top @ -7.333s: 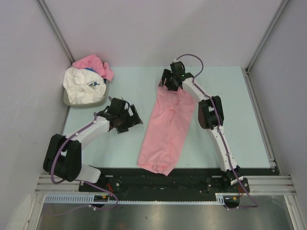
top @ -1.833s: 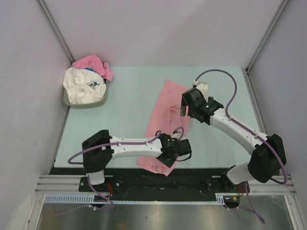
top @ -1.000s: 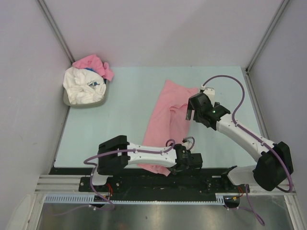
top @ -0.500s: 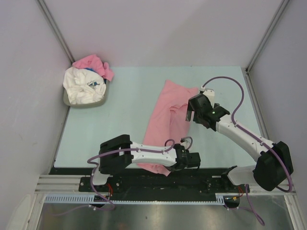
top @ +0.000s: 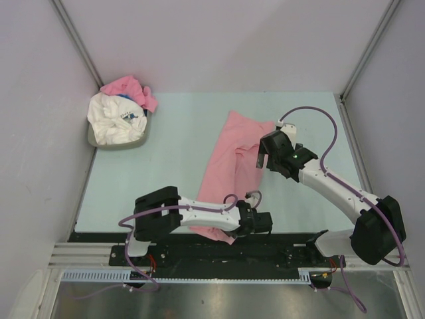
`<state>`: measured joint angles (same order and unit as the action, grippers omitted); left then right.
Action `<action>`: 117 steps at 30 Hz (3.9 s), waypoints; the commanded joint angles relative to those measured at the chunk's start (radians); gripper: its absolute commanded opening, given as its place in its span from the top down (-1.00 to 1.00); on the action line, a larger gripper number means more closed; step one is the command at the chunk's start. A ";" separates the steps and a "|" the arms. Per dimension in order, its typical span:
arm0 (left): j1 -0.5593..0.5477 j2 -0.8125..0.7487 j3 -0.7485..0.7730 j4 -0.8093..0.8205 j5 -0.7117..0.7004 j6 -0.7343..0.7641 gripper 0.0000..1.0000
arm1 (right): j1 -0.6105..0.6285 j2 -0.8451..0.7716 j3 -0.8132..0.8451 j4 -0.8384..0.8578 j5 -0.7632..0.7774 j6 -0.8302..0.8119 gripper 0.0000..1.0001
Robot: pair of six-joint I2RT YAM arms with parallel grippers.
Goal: Fold and stack the t-shirts
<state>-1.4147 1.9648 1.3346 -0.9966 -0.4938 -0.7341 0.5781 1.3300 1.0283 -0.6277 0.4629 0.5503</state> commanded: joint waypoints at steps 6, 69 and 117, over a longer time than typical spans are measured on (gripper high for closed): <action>0.003 -0.162 -0.017 -0.109 -0.068 -0.045 0.99 | -0.003 -0.005 -0.001 0.036 -0.003 0.014 -0.99; 0.700 -0.716 -0.334 0.397 0.555 0.078 -1.00 | -0.448 0.622 0.153 0.577 -0.704 0.143 -0.99; 0.908 -0.603 -0.382 0.504 0.610 0.116 -1.00 | -0.378 1.343 1.354 0.088 -0.670 0.128 -0.99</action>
<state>-0.5247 1.3521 0.9283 -0.5144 0.1127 -0.6506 0.2516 2.6652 2.3756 -0.3584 -0.2764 0.7479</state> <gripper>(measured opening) 0.996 0.990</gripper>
